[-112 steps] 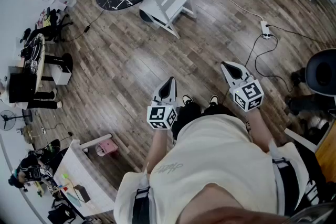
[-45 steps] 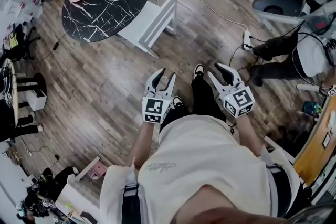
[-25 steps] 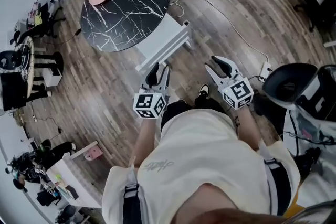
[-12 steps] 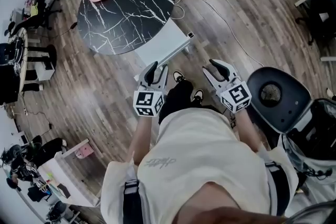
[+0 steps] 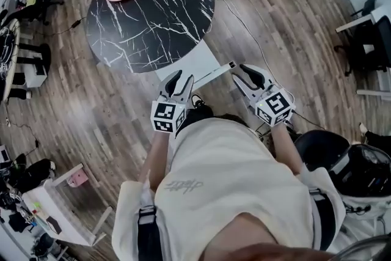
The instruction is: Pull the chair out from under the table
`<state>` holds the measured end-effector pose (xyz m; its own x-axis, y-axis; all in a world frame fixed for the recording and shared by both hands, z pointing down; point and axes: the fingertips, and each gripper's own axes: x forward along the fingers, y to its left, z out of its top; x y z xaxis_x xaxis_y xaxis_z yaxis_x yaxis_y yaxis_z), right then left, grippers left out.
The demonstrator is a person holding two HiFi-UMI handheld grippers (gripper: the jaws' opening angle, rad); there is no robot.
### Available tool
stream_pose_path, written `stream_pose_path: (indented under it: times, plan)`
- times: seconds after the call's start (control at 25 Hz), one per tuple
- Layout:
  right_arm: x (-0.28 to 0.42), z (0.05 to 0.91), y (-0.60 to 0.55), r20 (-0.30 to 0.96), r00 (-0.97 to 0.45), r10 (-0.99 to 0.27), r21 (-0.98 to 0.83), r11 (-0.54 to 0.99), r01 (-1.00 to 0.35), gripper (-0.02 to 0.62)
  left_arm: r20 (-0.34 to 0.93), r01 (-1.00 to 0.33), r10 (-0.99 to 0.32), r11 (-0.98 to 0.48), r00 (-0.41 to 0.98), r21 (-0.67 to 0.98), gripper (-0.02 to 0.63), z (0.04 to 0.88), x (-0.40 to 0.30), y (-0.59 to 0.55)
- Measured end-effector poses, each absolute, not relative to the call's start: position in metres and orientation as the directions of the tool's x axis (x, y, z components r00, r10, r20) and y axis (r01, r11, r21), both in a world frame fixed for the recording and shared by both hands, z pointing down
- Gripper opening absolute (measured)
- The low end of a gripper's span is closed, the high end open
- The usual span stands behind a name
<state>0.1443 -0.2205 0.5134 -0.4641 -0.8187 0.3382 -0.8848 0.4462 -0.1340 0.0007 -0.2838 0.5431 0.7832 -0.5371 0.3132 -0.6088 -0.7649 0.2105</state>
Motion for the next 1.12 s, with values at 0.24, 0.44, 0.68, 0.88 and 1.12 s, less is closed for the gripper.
stream_pose_path:
  times: [0.24, 0.44, 0.68, 0.88, 1.12]
  plan:
    - [0.116, 0.519, -0.269, 0.349, -0.546, -0.761, -0.160, 0.526, -0.835, 0.156, 0.319, -0.606, -0.533, -0.769, 0.784, 0.203, 0.163, 0.546, -0.013, -0.307]
    - [0.080, 0.534, -0.292, 0.470, -0.623, -0.626, -0.003, 0.704, -0.710, 0.156, 0.330, -0.604, -0.527, -0.769, 0.783, 0.207, 0.163, 0.552, -0.023, -0.307]
    - [0.045, 0.557, -0.296, 0.578, -0.692, -0.434, 0.024, 0.856, -0.517, 0.152, 0.469, -0.584, -0.444, -0.784, 0.763, 0.208, 0.163, 0.580, -0.022, -0.286]
    - [0.023, 0.590, -0.271, 0.703, -0.689, -0.175, -0.002, 0.969, -0.248, 0.155, 0.645, -0.472, -0.294, -0.873, 0.706, 0.119, 0.163, 0.614, -0.005, -0.262]
    - [0.022, 0.651, -0.238, 0.867, -0.498, 0.014, 0.035, 0.996, 0.087, 0.166, 0.813, -0.303, -0.072, -0.944, 0.578, 0.133, 0.163, 0.654, 0.015, -0.229]
